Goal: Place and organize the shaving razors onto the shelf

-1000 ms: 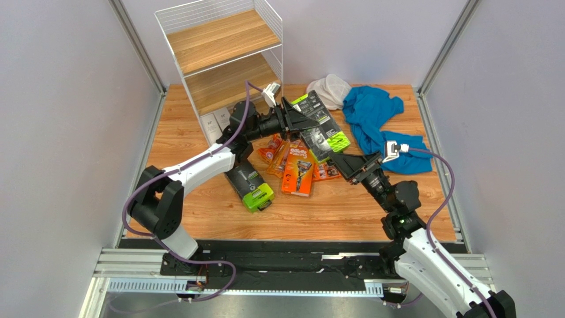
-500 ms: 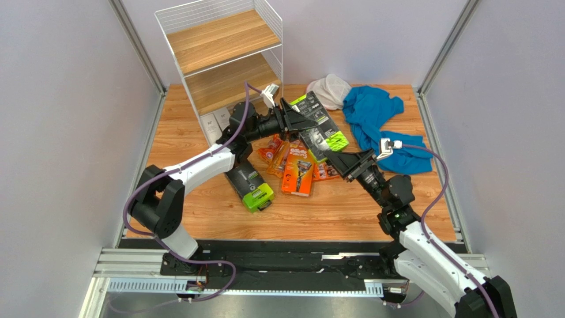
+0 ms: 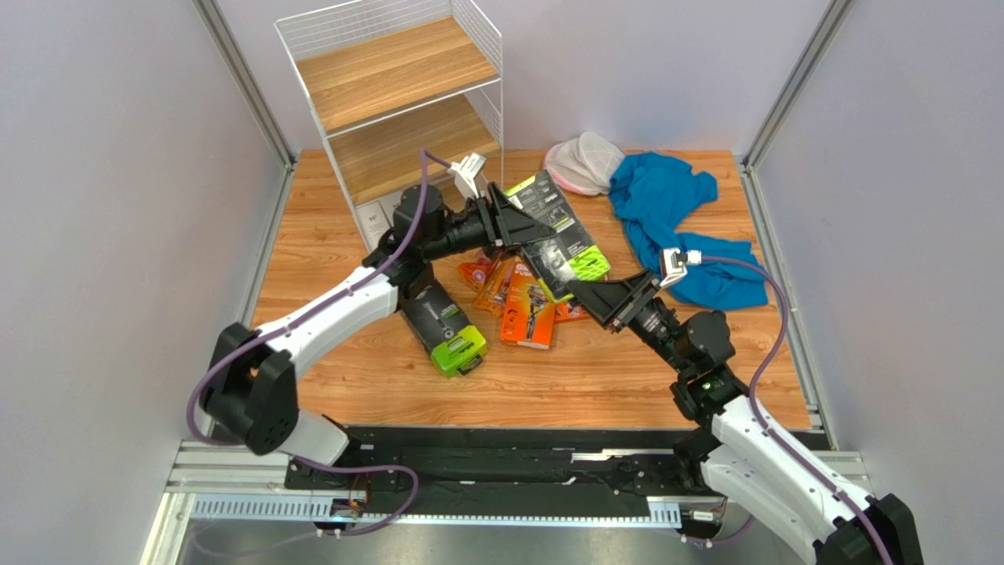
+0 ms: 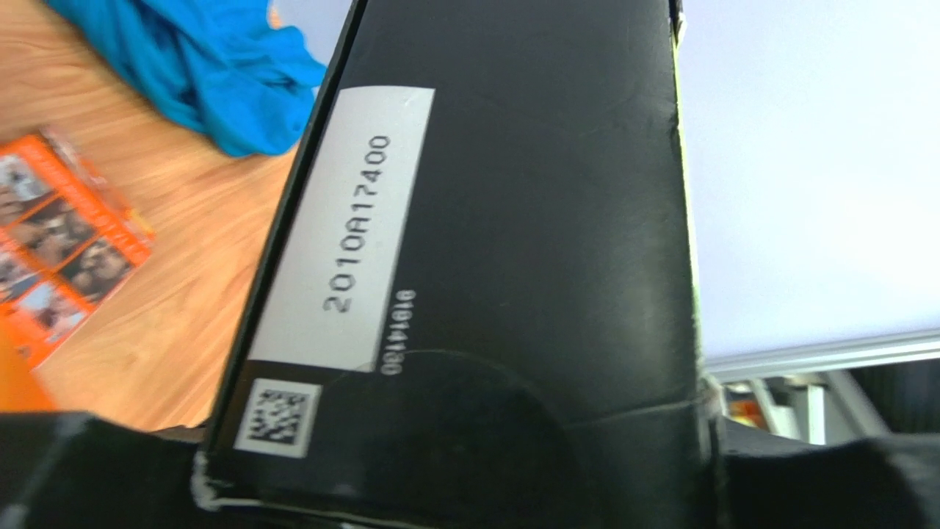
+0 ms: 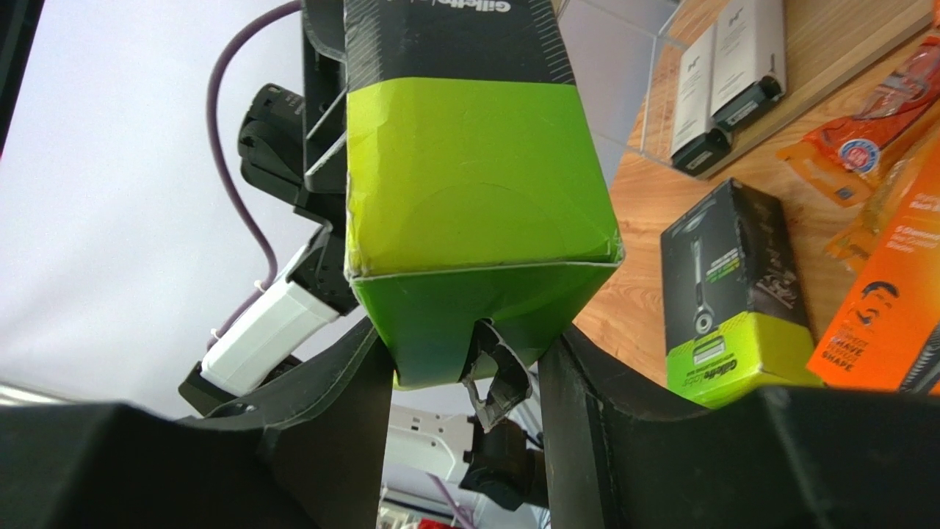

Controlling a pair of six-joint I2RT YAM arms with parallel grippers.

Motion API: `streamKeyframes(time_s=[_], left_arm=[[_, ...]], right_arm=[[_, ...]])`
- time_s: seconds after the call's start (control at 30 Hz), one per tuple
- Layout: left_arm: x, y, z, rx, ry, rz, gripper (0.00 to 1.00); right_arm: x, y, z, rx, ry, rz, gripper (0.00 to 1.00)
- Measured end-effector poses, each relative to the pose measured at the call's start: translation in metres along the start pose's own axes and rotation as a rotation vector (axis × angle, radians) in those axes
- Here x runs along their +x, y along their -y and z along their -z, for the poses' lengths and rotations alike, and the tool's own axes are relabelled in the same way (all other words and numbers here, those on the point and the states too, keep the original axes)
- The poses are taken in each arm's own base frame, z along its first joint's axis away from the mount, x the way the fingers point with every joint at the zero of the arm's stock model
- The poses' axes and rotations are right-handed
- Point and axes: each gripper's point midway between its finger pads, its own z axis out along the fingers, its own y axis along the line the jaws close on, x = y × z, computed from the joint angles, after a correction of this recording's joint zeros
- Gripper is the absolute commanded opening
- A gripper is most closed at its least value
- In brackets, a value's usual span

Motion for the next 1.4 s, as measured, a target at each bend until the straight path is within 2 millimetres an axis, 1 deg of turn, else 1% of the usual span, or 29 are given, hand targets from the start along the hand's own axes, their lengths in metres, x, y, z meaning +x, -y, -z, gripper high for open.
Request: streamKeyframes(time_s=[0.03, 0.07, 0.17, 0.27, 0.4, 0.5, 0.53, 0.6, 0.67, 0.73, 0.77, 0.83, 0.87, 0.97, 1.0, 1.07, 1.1, 1.17, 1.2, 1.23, 1.3, 1.4], left_arm=[[0.000, 0.003, 0.004, -0.010, 0.008, -0.022, 0.70], [0.001, 0.005, 0.009, -0.037, 0.021, -0.047, 0.71], [0.002, 0.004, 0.028, -0.138, 0.049, -0.112, 0.75], [0.005, 0.001, 0.042, -0.232, 0.056, -0.148, 0.78], [0.008, -0.009, 0.053, -0.335, 0.044, -0.178, 0.79], [0.011, -0.020, 0.064, -0.408, 0.042, -0.198, 0.79], [0.011, -0.027, 0.071, -0.446, 0.045, -0.236, 0.79], [0.007, -0.051, 0.096, -0.563, 0.065, -0.276, 0.79], [0.004, -0.077, 0.126, -0.688, 0.085, -0.291, 0.81], [0.002, -0.092, 0.151, -0.773, 0.103, -0.298, 0.81], [0.003, -0.095, 0.160, -0.793, 0.110, -0.303, 0.78], [0.004, -0.094, 0.171, -0.794, 0.127, -0.312, 0.74], [0.005, -0.091, 0.175, -0.784, 0.138, -0.317, 0.73], [0.006, -0.089, 0.175, -0.764, 0.135, -0.317, 0.78], [0.006, -0.092, 0.173, -0.767, 0.127, -0.313, 0.80], [0.007, -0.102, 0.170, -0.787, 0.105, -0.298, 0.80], [0.008, -0.109, 0.169, -0.801, 0.091, -0.288, 0.80], [0.010, -0.117, 0.167, -0.819, 0.075, -0.274, 0.80], [0.011, -0.121, 0.167, -0.827, 0.068, -0.268, 0.80], [0.011, -0.123, 0.166, -0.832, 0.064, -0.264, 0.81], [0.011, -0.128, 0.166, -0.845, 0.058, -0.256, 0.81], [0.011, -0.138, 0.164, -0.873, 0.056, -0.230, 0.82]], right_arm=[[0.002, -0.003, 0.001, -0.007, -0.012, 0.000, 0.22], [0.004, -0.005, 0.001, -0.013, -0.025, 0.002, 0.22], [0.010, -0.012, 0.003, -0.030, -0.062, 0.021, 0.21], [0.016, -0.012, 0.004, -0.031, -0.093, 0.024, 0.19], [0.022, -0.003, 0.006, 0.004, -0.123, 0.014, 0.17], [0.026, 0.011, 0.007, 0.060, -0.136, 0.012, 0.15], [0.024, 0.014, 0.007, 0.075, -0.125, 0.014, 0.14], [0.010, 0.012, 0.005, 0.084, -0.060, 0.027, 0.13], [-0.005, -0.002, 0.004, 0.057, -0.001, 0.054, 0.13], [-0.013, -0.017, 0.004, 0.025, 0.030, 0.070, 0.13], [-0.015, -0.022, 0.003, 0.010, 0.041, 0.075, 0.13], [-0.017, -0.027, 0.003, -0.006, 0.050, 0.080, 0.13], [-0.018, -0.027, 0.002, -0.007, 0.050, 0.081, 0.13], [-0.017, -0.022, -0.001, 0.004, 0.046, 0.077, 0.18], [-0.016, -0.019, -0.002, 0.014, 0.043, 0.074, 0.20], [-0.016, -0.017, -0.002, 0.023, 0.040, 0.072, 0.23], [-0.016, -0.018, -0.001, 0.021, 0.041, 0.076, 0.27], [-0.016, -0.018, 0.001, 0.022, 0.043, 0.086, 0.33], [-0.016, -0.017, 0.001, 0.027, 0.043, 0.091, 0.39], [-0.016, -0.016, 0.001, 0.039, 0.041, 0.100, 0.41], [-0.016, -0.009, -0.003, 0.080, 0.028, 0.120, 0.44], [-0.018, -0.004, -0.015, 0.140, -0.006, 0.162, 0.45]])
